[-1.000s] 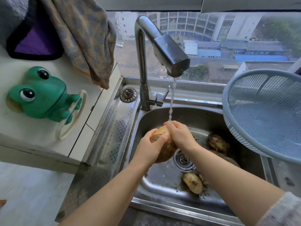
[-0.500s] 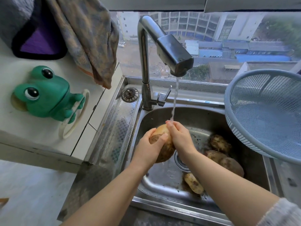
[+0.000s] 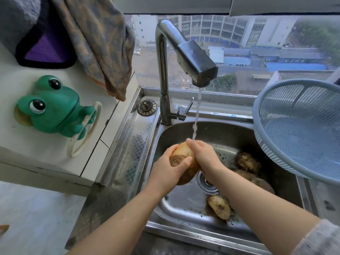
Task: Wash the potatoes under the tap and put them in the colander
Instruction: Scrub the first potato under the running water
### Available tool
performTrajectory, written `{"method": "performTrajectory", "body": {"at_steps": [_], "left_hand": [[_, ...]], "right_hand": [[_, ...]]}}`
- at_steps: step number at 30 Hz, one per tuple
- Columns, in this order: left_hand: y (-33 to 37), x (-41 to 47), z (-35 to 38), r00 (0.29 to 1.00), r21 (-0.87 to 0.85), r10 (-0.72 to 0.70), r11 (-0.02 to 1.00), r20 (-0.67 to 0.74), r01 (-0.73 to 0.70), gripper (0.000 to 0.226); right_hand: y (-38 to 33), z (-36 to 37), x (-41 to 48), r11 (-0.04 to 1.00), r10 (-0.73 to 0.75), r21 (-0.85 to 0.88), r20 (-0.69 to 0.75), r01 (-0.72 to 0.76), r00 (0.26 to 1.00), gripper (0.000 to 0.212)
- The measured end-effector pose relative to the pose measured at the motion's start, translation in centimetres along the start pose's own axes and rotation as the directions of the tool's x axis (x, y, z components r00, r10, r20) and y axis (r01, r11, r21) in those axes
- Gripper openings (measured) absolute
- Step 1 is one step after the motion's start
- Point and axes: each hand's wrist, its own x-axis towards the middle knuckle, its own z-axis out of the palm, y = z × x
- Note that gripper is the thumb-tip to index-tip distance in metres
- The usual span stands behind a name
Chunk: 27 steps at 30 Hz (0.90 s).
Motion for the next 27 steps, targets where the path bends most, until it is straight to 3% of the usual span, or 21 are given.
{"method": "performTrajectory", "body": {"at_steps": [5, 8, 10, 13, 16, 18, 22, 25, 27], "left_hand": [[-0.3, -0.5, 0.2, 0.988, 0.184, 0.154, 0.972, -0.023, -0.147, 0.068], [-0.6, 0.0, 0.0, 0.996, 0.072, 0.094, 0.993, -0.007, -0.093, 0.071], [-0.5, 0.5, 0.0, 0.996, -0.187, -0.083, 0.979, -0.017, 0.079, 0.06], [0.0, 0.9, 0.1, 0.893, -0.584, -0.399, 0.683, 0.207, 0.44, 0.051], [0.9, 0.7, -0.5, 0.792, -0.656, -0.451, 0.456, 0.412, 0.601, 0.054], [1.4, 0.6, -0.9, 0.736, -0.644, -0.44, 0.369, 0.514, 0.67, 0.056], [1.6, 0.8, -1.0, 0.675, -0.631, -0.442, 0.267, 0.591, 0.728, 0.058], [2.2, 0.7, -0.4, 0.672, -0.658, -0.456, 0.219, 0.584, 0.721, 0.06], [2.5, 0.7, 0.1, 0.713, -0.701, -0.464, 0.239, 0.525, 0.672, 0.059]], "right_hand": [[-0.5, -0.4, 1.2, 0.919, 0.307, 0.272, -0.045, -0.284, 0.95, 0.022], [-0.4, -0.8, 1.0, 0.9, 0.325, 0.309, -0.007, -0.307, 0.946, 0.025], [-0.3, -0.4, 0.5, 0.934, 0.244, 0.27, -0.008, -0.233, 0.97, 0.032], [0.2, 0.4, -0.5, 0.995, -0.044, 0.083, -0.019, 0.046, 0.999, 0.042], [0.8, -0.2, -1.1, 0.941, -0.333, -0.032, 0.068, 0.336, 0.94, 0.051], [1.1, -1.1, -1.0, 0.89, -0.434, -0.105, 0.105, 0.444, 0.895, 0.064], [0.6, -1.8, -0.5, 0.878, -0.426, -0.17, 0.147, 0.447, 0.893, 0.069], [0.0, -1.6, -0.2, 0.904, -0.387, -0.162, 0.077, 0.395, 0.919, 0.05], [-0.4, -1.4, 0.2, 0.929, -0.345, -0.138, 0.015, 0.344, 0.938, 0.03]]}}
